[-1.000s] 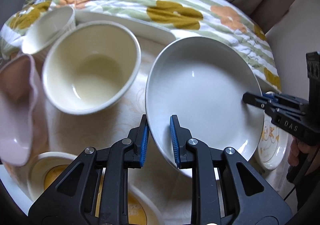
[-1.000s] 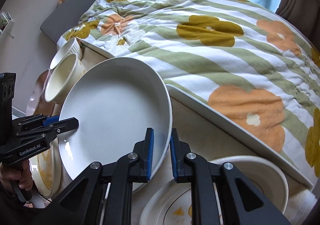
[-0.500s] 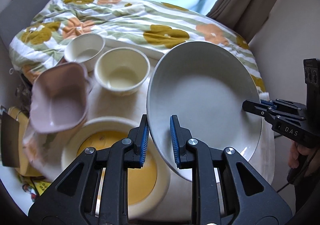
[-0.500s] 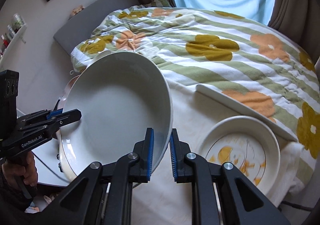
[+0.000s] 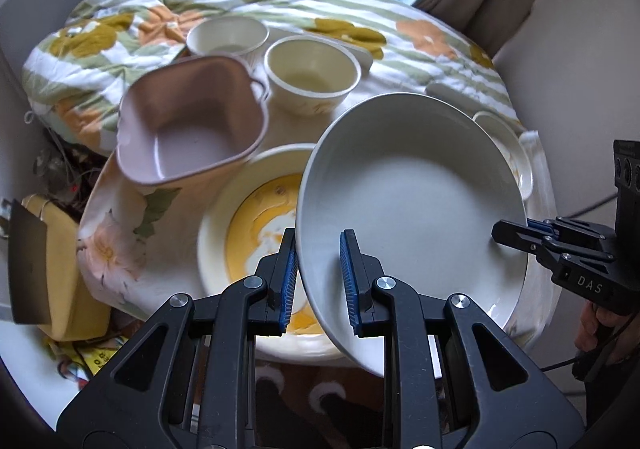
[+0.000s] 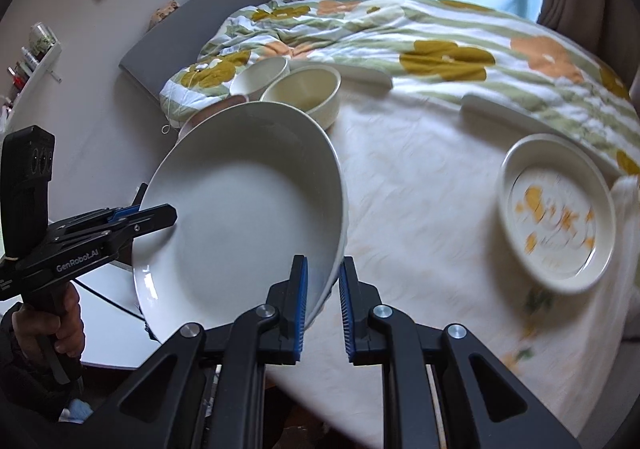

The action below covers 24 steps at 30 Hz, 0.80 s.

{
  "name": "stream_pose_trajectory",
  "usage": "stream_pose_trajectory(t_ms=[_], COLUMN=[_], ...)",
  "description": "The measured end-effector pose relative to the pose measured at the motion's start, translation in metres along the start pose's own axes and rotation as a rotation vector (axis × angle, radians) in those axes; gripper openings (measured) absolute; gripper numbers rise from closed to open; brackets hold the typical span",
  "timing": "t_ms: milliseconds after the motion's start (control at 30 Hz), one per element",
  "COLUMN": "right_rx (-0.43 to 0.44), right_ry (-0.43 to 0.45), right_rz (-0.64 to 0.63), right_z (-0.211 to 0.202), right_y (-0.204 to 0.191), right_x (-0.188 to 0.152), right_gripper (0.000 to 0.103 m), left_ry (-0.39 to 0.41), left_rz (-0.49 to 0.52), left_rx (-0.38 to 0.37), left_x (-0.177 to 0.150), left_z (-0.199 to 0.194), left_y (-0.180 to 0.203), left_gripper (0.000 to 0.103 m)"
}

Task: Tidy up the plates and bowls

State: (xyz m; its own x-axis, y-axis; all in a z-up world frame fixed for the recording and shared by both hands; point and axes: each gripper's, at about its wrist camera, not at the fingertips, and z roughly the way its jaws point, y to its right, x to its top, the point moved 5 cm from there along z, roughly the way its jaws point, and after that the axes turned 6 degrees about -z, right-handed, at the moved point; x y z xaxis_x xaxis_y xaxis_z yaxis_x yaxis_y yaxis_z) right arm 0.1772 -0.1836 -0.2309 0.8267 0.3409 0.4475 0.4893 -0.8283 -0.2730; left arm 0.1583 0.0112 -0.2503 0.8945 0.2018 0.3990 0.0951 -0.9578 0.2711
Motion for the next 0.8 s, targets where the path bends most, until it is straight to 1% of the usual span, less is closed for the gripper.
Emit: stream_pose_trajectory(t_ms=[67,200,433,567,800], right_rx=[-0.008,-0.035,-0.113,-0.147,-0.189], right_ry=[-0.006,-0.023,-0.037,-0.045,-0.057], right_rz=[0.040,0.126,0.193,0.214,0.228], right_z=[0.008,0.027,0.048,0.056,0.067], right_y=[-0.010,-0.021,-0.029,-0.030,-0.034], right_x=[-0.007,-0.019,-0.027,-0.030,-0.035], right_gripper=[0.014,0.014,0.014,0.014,0.014], left_ry=[-0.026,-0.065,-0.140,-0.163,-0.175], left_rz=[0.017,0.051,0.114,0.146,0.188], left_rx=[-0.019,-0.049,-0.083,-0.080,-0.061], left_x=[-0.001,0.001,0.003,0.005,0.007], left_z=[0.006,0.021,0.058,0.073,0.090], left_y=[-0.013,-0.029,-0.042,-0.044,-0.044], left_gripper=[0.018,0.018,0.018,0.018,0.018])
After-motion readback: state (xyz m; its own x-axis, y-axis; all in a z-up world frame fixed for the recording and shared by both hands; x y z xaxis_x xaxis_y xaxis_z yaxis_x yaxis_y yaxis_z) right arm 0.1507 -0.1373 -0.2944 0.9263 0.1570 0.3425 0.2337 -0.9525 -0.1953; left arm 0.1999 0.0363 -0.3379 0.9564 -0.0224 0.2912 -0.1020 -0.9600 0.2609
